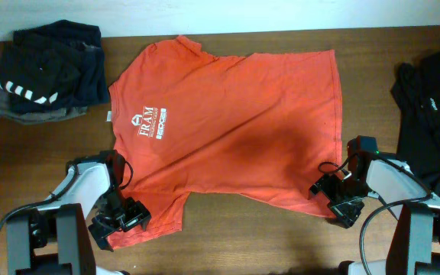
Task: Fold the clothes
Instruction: 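Grasp the bottom hem corners with the left and right grippers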
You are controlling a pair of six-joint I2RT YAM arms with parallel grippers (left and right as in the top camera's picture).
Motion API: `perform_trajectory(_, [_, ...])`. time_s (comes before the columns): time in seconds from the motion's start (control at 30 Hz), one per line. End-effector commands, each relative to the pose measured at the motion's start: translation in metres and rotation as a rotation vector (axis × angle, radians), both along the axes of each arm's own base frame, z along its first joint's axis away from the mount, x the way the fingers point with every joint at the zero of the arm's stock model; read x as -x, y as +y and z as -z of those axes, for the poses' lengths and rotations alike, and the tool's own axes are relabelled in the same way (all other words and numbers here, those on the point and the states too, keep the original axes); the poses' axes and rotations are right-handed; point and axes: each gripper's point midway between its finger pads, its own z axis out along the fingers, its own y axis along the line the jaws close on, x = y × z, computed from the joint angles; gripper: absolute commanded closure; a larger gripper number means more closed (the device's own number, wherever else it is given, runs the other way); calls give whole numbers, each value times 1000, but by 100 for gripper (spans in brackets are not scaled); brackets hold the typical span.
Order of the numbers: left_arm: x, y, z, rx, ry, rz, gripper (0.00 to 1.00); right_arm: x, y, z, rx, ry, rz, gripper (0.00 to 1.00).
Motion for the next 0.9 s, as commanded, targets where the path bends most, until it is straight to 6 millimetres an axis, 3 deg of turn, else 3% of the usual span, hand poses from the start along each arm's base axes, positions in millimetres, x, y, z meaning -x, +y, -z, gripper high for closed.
perform_trajectory(0.0, [0, -6, 0, 27, -8, -26, 11, -1, 2, 12, -9, -19, -30, 18])
perform_trajectory(0.17, [-8, -6, 3, 31, -44, -28, 11, -2, 2, 12, -8, -23, -30, 18])
perform_trajectory(0.37, [-12, -9, 4, 49, -63, -36, 23, -2, 3, 12, -12, -24, -29, 18])
perform_trajectory(0.6, [-15, -12, 8, 57, -79, -56, 60, -2, 3, 12, -12, -24, -29, 18])
perform_trajectory(0.8, [-14, -12, 8, 57, -78, -56, 96, -2, 3, 12, -11, -24, -29, 42])
perform_trajectory(0.87, [-14, -12, 8, 56, -79, -55, 99, -2, 2, 12, -11, -24, -29, 44])
